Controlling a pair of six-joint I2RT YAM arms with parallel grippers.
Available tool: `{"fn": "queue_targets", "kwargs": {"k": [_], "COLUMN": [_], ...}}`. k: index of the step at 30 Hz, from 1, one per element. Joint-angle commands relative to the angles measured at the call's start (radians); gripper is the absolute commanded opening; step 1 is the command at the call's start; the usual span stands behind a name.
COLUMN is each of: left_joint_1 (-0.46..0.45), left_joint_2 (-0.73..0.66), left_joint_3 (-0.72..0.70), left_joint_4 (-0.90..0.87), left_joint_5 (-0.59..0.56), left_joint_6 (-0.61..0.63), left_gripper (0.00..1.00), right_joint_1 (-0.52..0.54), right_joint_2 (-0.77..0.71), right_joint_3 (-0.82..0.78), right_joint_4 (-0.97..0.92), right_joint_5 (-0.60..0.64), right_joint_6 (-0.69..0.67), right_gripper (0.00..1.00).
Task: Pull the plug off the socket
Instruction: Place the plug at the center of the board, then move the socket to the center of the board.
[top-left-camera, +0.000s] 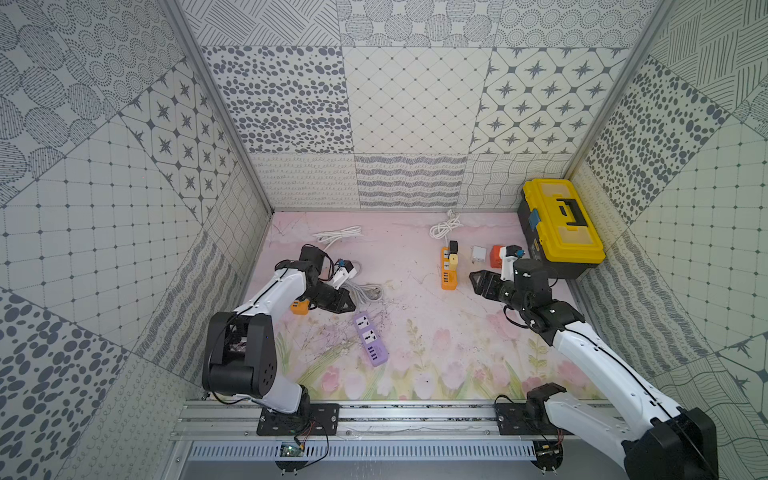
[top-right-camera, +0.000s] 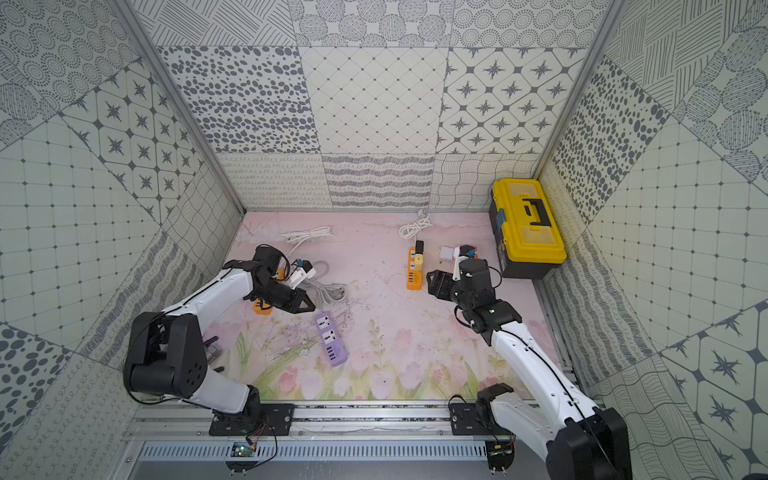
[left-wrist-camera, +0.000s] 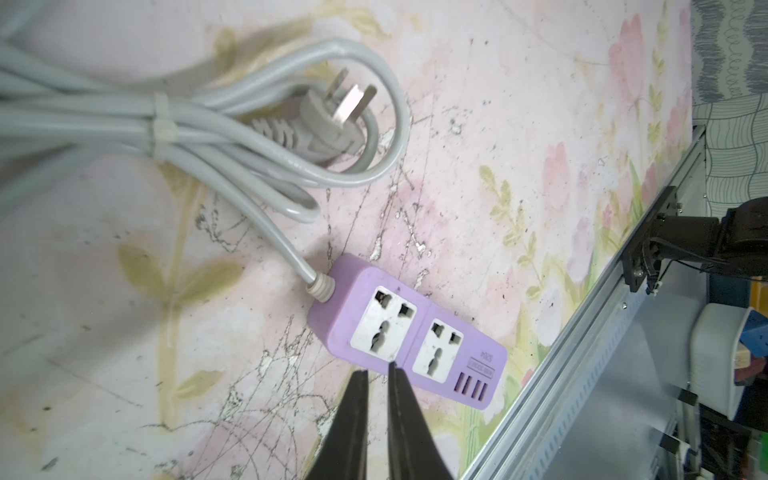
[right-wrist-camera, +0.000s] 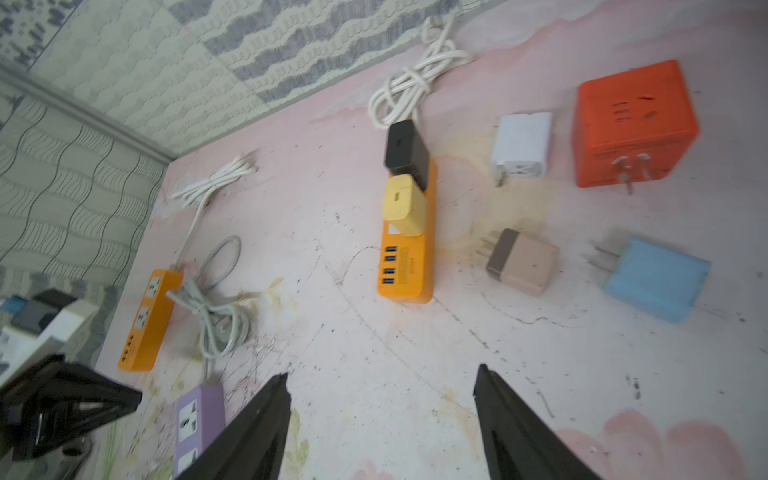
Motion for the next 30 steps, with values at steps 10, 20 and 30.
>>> {"fn": "queue_targets", "kwargs": {"k": [10, 20, 30], "left_joint_1": [0.186, 0.380, 0.380], "left_joint_2": [-0.347, -0.328, -0.364], "left_joint_3": [-0.018, -0.075, -0.094], "left_joint_4": [-0.141, -0.085, -0.088], "left_joint_5": [-0.087, -0.071, -0.024], "left_joint_6": [-0.004, -0.098, -0.080], "left_gripper": [0.39, 0.38, 0.38], "right_joint_1": [0.610, 0.804, 0.783], "right_joint_2": [0.432, 0.867, 1.019], "right_joint_3": [0.253, 0.588, 0.692], "right_joint_4": [-0.036, -0.111, -0.143], "right_joint_5": [0.233, 0.242, 0.354], "right_joint_6": [-0.092, -0.084, -0.040], "right_gripper": [0.77, 0.83, 0.83]}}
